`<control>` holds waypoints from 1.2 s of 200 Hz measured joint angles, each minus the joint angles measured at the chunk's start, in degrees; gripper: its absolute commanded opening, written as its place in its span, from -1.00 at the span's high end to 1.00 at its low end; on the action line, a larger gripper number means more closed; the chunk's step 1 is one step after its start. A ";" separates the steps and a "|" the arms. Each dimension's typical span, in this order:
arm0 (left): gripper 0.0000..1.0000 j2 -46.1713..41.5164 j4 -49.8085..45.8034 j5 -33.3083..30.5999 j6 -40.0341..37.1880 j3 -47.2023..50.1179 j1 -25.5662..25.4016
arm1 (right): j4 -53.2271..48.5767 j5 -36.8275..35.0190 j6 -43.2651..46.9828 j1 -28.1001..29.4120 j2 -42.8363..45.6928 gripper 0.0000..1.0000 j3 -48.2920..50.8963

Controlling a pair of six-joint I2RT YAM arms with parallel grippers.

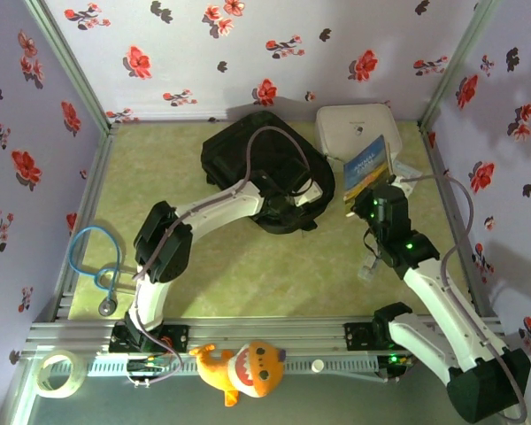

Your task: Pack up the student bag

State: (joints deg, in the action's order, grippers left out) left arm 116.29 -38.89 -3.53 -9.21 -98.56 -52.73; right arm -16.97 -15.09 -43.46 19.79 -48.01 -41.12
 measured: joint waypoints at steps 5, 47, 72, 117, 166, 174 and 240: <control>0.73 0.00 -0.20 0.72 0.00 -0.09 0.26 | -0.50 0.00 0.02 -0.07 0.17 0.84 0.00; 0.85 -2.47 -0.39 6.49 0.79 0.31 3.93 | -3.52 -0.26 0.28 -0.42 2.80 0.83 0.83; 0.89 -5.64 1.46 7.89 2.97 1.29 6.49 | -6.16 0.07 0.68 -0.42 4.90 0.83 1.14; 0.90 -12.48 8.50 8.31 6.34 6.34 9.97 | -10.01 5.25 2.56 -1.14 9.62 0.83 1.14; 0.90 -18.91 18.47 8.74 7.61 13.60 10.14 | -9.99 19.26 0.79 -1.16 7.54 0.83 1.11; 0.90 -19.52 19.74 8.74 7.67 14.60 10.16 | -9.86 21.05 -0.09 -1.16 6.80 0.82 1.11; 0.91 -20.37 24.13 10.49 8.72 18.25 10.14 | 0.22 29.35 -8.09 -1.18 -1.97 0.81 3.85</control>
State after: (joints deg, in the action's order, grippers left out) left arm 95.92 -14.76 6.96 -0.49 -80.31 -42.59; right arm -16.75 14.26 -51.55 18.61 -49.98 -37.28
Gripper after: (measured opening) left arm 0.057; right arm 0.124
